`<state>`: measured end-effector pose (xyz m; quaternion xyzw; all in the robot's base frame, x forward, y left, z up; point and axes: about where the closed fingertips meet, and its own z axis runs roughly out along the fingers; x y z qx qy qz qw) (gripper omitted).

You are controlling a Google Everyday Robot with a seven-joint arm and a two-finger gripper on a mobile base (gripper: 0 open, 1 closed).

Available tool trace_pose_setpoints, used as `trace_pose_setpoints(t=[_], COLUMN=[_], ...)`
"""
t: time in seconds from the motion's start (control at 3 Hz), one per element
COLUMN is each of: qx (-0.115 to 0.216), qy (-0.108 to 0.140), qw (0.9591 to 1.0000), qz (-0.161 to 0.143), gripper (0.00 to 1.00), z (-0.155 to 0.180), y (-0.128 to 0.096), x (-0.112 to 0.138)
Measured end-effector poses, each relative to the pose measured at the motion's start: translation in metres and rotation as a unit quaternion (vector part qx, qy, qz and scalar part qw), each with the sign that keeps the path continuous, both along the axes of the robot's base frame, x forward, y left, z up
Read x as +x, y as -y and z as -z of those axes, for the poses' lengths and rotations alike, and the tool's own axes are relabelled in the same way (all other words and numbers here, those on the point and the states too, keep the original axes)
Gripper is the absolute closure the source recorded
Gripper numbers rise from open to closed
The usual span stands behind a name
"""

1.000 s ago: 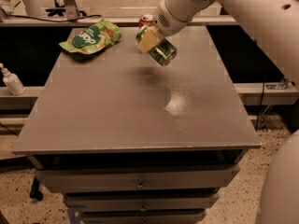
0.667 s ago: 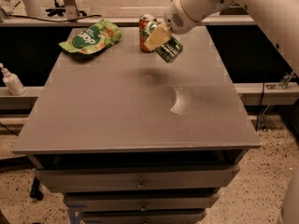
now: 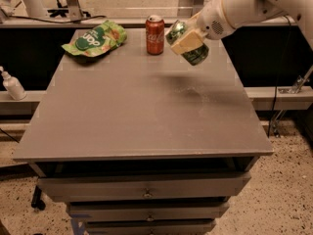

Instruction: Place green can upright

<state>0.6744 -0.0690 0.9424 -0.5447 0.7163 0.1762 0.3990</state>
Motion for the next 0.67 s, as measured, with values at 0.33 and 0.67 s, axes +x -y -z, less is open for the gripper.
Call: trace_pose_setpoints(t=[0.33, 0.67], qx=[0.042, 0.107], qy=[0.021, 0.028], qw=[0.9985, 0.9935], qz=[-0.026, -0.027], gripper=[1.00, 1.00], z=[-0.002, -0.001], y=[0.020, 0.032], x=[-0.004, -0.007])
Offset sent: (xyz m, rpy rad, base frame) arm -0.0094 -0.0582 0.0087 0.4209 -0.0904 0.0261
